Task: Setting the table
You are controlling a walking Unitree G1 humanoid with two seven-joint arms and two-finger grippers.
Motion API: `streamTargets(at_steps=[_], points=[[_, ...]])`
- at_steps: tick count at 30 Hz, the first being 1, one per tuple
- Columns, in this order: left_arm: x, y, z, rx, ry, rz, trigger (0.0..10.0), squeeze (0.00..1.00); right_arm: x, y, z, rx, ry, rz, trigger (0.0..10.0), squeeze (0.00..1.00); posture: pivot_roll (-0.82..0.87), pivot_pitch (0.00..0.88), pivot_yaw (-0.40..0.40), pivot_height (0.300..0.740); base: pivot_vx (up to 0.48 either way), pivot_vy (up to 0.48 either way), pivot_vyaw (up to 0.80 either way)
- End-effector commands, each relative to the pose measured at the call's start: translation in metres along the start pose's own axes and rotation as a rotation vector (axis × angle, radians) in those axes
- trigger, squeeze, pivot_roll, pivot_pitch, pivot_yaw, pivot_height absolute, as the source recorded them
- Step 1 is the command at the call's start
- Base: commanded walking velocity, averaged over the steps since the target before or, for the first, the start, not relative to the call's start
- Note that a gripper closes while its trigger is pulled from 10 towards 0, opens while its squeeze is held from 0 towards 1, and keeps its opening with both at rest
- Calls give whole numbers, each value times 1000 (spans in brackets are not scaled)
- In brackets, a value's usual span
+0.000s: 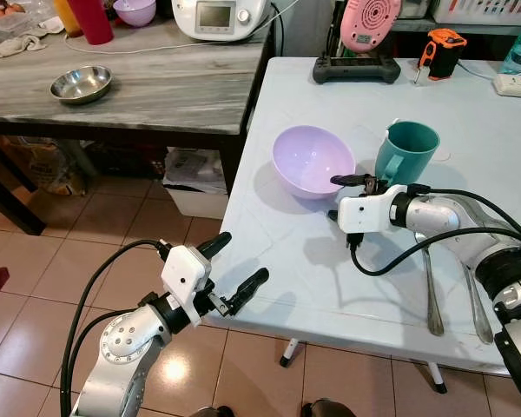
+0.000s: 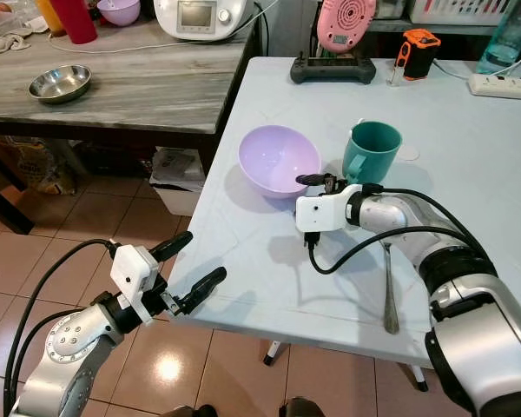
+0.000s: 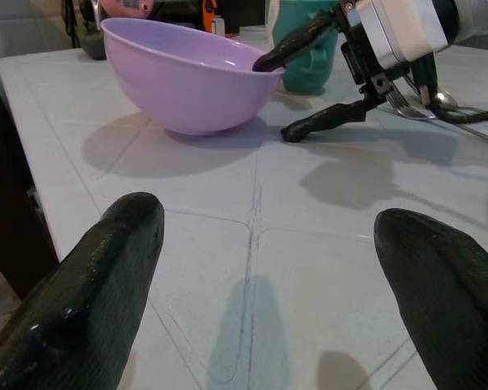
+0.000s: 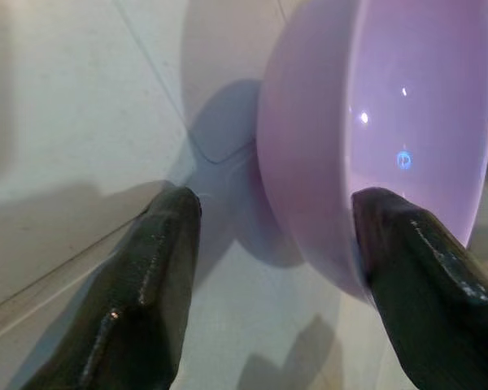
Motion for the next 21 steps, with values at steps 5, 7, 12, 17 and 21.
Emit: streamTargets(at_steps=[5, 7, 12, 17, 21], points=[[0, -3, 0, 0, 6, 11, 10000, 0, -1, -1, -2, 5, -54, 5, 0, 0, -198, 141, 62, 740, 0, 0, 0], [-1, -4, -1, -2, 4, 12, 10000, 0, -1, -1, -2, 2, -63, 6, 0, 0, -199, 142, 63, 740, 0, 0, 0], [-5, -6, -2, -7, -1, 21, 10000, 0, -5, -4, -1, -14, -103, 8, 0, 0, -203, 137, 65, 740, 0, 0, 0], [-7, -4, -2, -8, -1, 21, 10000, 0, -5, -6, -4, -33, -130, -3, 0, 0, -206, 133, 67, 740, 0, 0, 0], [-7, -1, -2, -9, -1, 20, 10000, 0, -2, -9, -11, -72, -150, -27, 0, 0, -208, 128, 68, 740, 0, 0, 0]])
Point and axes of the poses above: a point about 5 cm out from each wrist's last joint towards the gripper, its own y axis pointing out of the wrist towards the gripper, its own x axis along the axis of the wrist's last joint, z = x × y, the point moved 3 cm from there along y, pointing out of the wrist towards the gripper, and after that the axes turned 12 degrees about y, right-handed, at the moved point
